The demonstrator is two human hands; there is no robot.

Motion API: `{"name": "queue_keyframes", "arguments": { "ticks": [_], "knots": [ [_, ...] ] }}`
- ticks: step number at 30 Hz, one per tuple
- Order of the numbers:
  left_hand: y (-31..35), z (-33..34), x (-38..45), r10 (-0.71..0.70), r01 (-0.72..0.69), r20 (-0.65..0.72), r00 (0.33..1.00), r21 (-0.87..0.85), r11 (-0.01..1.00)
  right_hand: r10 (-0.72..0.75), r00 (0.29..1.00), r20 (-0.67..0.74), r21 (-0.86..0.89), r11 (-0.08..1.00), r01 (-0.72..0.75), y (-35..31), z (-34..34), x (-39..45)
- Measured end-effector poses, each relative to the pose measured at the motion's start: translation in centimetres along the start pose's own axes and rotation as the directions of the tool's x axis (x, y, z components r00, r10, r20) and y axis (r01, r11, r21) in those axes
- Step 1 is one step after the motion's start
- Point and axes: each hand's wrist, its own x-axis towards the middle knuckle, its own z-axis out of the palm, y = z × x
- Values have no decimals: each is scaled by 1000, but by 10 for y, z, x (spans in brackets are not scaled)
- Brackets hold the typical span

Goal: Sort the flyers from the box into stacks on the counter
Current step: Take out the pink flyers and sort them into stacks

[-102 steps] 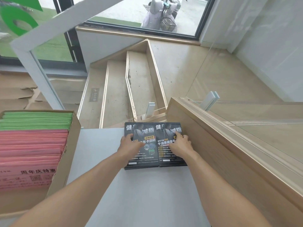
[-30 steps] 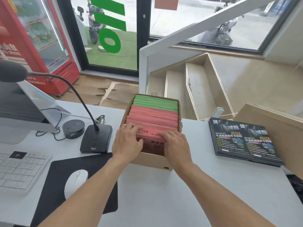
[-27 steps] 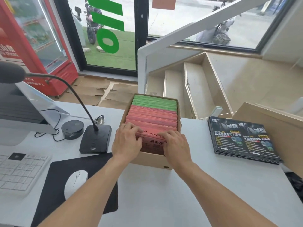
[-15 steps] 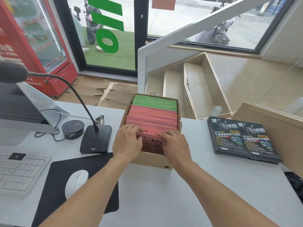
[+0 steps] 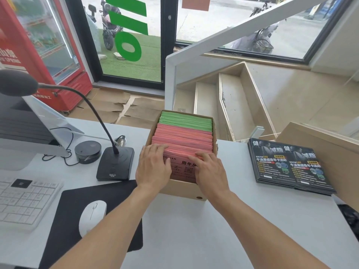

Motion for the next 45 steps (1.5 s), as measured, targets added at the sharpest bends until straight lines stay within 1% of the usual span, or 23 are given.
{"name": "queue_keyframes", "arguments": {
  "ticks": [4, 10, 12, 13, 17, 20, 22, 28, 30, 32, 34, 36, 38, 39, 40, 41, 43, 45],
  "knots": [
    [-3, 1, 2, 5, -5, 3, 1000, 6, 1000, -11, 1000, 13, 4, 1000, 11, -2, -3, 2],
    [-1, 1, 2, -9, 9, -9, 1000, -2, 1000, -7, 999, -31, -23, 1000, 6, -5, -2, 2],
    [-1, 1, 2, -16, 16, -5, 1000, -7, 1000, -8, 1000, -17, -17, 1000, 7, -5, -2, 3],
    [-1, 1, 2, -19, 19, -4, 1000, -10, 1000, 0, 1000, 2, -11, 1000, 0, -4, -3, 2],
    [0, 1, 3, -17, 17, 0, 1000, -17, 1000, 66, 986, 152, 76, 994, -78, -6, -12, 2],
    [-1, 0, 2, -13, 13, -5, 1000, -17, 1000, 87, 953, 291, 26, 995, -98, -6, -15, 5],
    [0, 0, 2, -15, 15, -8, 1000, -17, 1000, 95, 938, 332, -9, 995, -97, -6, -15, 7],
    [3, -2, 1, -5, 4, -18, 1000, -12, 1000, 88, 945, 317, -14, 996, -88, -4, -17, 6],
    [3, -3, 1, -13, 12, -17, 1000, -18, 1000, 62, 962, 266, 29, 997, -73, -4, -19, 4],
    [4, -5, 0, -4, 4, -9, 1000, -20, 1000, 29, 985, 173, 70, 997, -42, -4, -23, 3],
    [3, -11, -1, 14, -16, -23, 1000, -97, 995, 6, 997, 75, 75, 997, -12, -3, -29, 2],
    [1, -24, -3, 36, -56, -75, 997, -272, 961, -28, 1000, 2, 83, 996, 27, -3, -49, 5],
    [7, -47, -6, 34, -76, -102, 994, -443, 893, -53, 997, -55, 142, 988, 60, 2, -82, 9],
    [13, -60, -8, 6, -46, -77, 997, -517, 855, -72, 996, -51, 179, 981, 80, 8, -101, 8],
    [23, -71, -11, -11, -10, -32, 999, -569, 822, -87, 996, -14, 223, 971, 88, 16, -118, 6],
    [34, -79, -15, 6, 5, 17, 1000, -595, 804, -84, 996, 38, 272, 960, 71, 26, -134, 0],
    [59, -82, -26, 129, -47, 92, 987, -611, 790, -33, 991, 129, 346, 938, -14, 50, -157, -18],
    [82, -61, -42, 246, -93, 151, 958, -645, 759, 38, 980, 194, 364, 925, -108, 78, -168, -42]
  ]
}}
